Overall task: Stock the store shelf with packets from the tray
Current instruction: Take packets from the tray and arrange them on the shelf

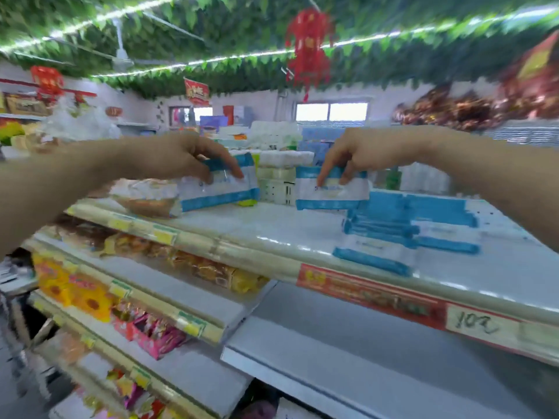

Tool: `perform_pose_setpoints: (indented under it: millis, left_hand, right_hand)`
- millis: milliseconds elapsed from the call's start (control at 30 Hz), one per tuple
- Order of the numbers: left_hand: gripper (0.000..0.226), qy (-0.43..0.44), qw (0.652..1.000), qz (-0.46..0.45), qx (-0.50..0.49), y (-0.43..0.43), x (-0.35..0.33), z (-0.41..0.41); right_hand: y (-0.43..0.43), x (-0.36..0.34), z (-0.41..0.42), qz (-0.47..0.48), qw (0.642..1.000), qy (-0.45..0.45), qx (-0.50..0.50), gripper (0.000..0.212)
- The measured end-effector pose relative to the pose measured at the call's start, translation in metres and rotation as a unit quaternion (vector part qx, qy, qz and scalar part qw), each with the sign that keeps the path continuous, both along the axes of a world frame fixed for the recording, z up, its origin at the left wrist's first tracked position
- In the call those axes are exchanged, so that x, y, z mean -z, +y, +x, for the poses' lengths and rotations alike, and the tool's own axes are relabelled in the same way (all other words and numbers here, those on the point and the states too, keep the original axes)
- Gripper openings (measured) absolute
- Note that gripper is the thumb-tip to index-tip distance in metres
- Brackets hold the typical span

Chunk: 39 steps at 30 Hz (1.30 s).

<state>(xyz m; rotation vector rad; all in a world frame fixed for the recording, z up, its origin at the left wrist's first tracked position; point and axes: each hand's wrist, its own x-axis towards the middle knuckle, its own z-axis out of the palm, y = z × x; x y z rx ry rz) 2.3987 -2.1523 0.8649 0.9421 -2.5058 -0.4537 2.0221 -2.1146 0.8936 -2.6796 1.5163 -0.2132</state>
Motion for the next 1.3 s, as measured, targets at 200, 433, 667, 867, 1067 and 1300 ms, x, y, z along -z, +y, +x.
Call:
perform_pose_setpoints:
  millis: [200, 433, 667, 867, 1067, 1300]
  left_hand:
    - [0.053, 0.005, 0.995, 0.023, 0.096, -0.021, -0.002, -0.117]
    - [0.053, -0.01, 0.988, -0.015, 0.156, -0.024, -0.008, -0.192]
    - [0.054, -0.018, 0.984, -0.015, 0.176, -0.02, -0.011, -0.227]
    - [0.054, -0.015, 0.983, -0.013, 0.181, -0.016, -0.016, -0.23]
    - [0.053, -0.006, 0.984, 0.008, 0.18, -0.011, -0.02, -0.25]
    - [0.049, -0.017, 0.982, 0.009, 0.188, -0.006, -0.017, -0.304]
  right_hand:
    - [0.052, 0.008, -0.107, 0.006, 0.993, -0.008, 0.119, 0.039]
    - [0.083, 0.041, -0.206, 0.047, 0.966, -0.083, 0.242, 0.043]
    - [0.058, 0.084, -0.222, 0.047, 0.967, -0.078, 0.238, 0.043]
    - [0.041, 0.097, -0.221, 0.027, 0.975, -0.073, 0.208, 0.041]
    - [0.039, 0.107, -0.226, 0.001, 0.979, -0.086, 0.183, 0.039]
    - [0.046, 0.095, -0.247, -0.014, 0.978, -0.105, 0.182, 0.04]
